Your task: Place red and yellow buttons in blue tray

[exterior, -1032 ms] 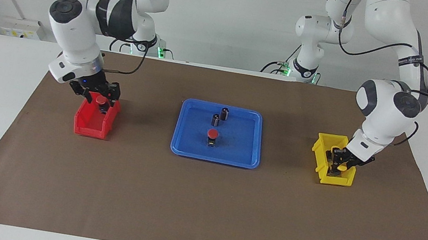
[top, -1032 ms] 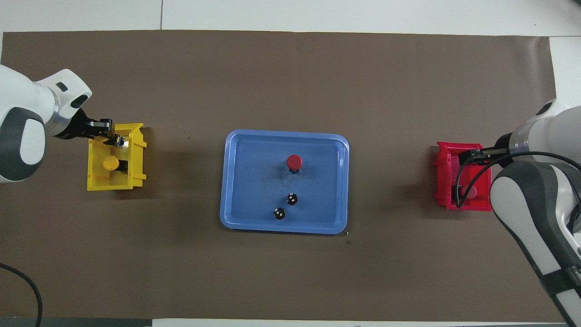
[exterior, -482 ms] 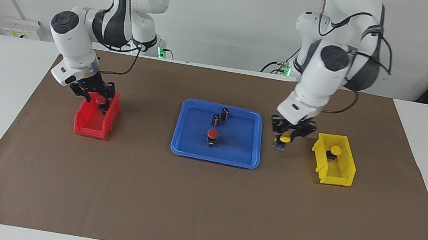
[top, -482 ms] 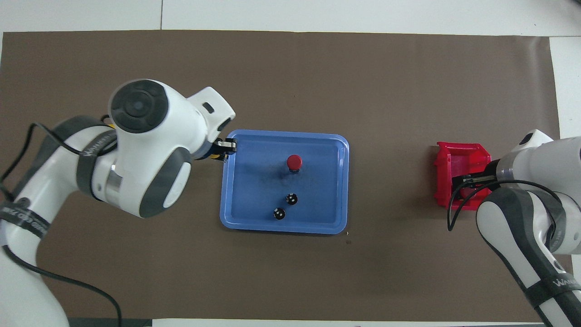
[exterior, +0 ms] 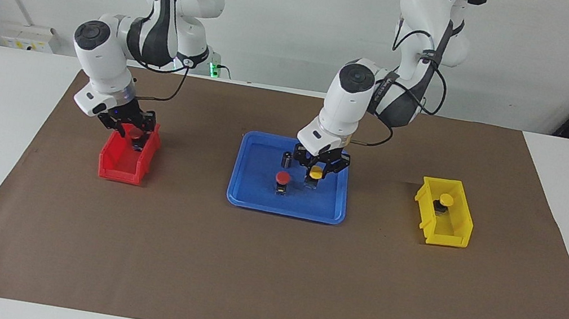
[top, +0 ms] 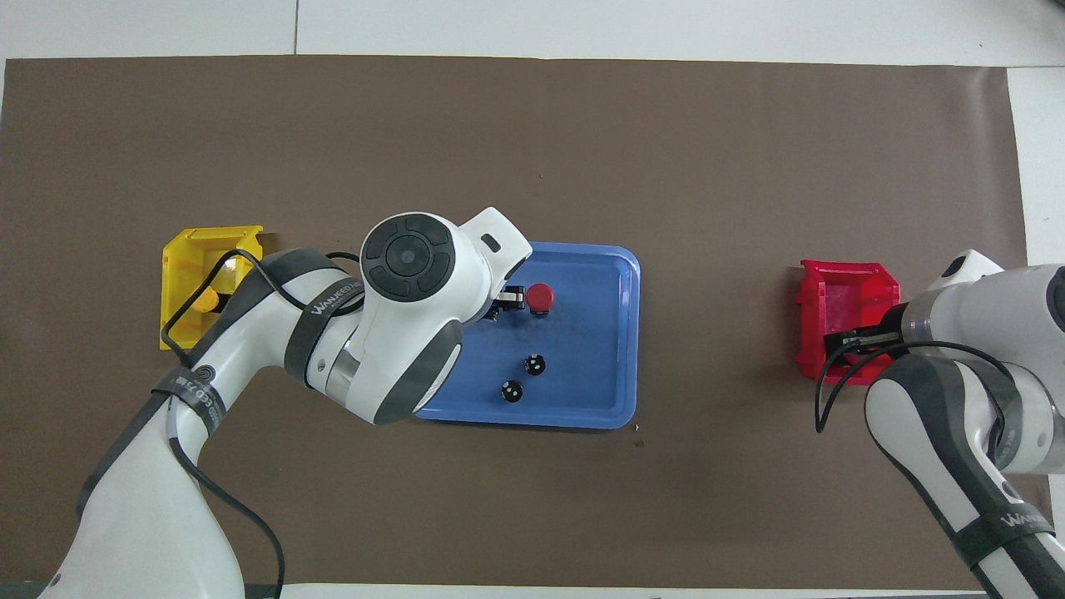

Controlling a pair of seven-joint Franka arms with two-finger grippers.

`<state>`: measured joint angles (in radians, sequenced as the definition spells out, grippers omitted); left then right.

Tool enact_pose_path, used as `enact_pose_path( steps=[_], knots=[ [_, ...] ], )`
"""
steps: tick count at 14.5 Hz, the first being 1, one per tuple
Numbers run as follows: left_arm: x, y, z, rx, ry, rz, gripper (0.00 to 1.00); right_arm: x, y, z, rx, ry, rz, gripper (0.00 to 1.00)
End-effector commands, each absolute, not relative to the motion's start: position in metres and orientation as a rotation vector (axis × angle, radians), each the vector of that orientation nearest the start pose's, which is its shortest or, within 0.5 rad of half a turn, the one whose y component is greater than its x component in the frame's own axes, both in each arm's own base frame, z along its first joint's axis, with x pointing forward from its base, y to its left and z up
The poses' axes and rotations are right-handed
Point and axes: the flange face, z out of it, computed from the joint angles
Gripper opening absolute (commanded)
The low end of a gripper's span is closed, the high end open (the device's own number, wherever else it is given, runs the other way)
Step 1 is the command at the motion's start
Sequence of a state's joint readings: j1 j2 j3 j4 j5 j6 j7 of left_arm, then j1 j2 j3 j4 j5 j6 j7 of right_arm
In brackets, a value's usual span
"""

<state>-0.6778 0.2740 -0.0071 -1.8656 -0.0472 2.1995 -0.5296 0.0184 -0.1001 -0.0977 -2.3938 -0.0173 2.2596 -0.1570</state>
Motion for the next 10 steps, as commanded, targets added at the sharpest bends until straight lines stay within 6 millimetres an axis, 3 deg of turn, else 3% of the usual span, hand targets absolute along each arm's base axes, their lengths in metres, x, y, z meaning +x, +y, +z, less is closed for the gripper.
enact_pose_path(
  steps=[1,6,10],
  knots=[
    [0.49,-0.408,0.366,-3.23,0.146,-0.076,0.04,0.469,-0.042,0.351,-3.128,-0.171,0.023,0.67],
    [0.497,-0.406,0.366,-3.227,0.137,-0.079,0.04,0.462,-0.049,0.346,-3.126,-0.171,0.039,0.52],
    [0.498,-0.401,0.364,-3.22,0.124,-0.062,0.04,0.462,-0.052,0.347,-3.125,-0.178,0.044,0.24]
  ],
)
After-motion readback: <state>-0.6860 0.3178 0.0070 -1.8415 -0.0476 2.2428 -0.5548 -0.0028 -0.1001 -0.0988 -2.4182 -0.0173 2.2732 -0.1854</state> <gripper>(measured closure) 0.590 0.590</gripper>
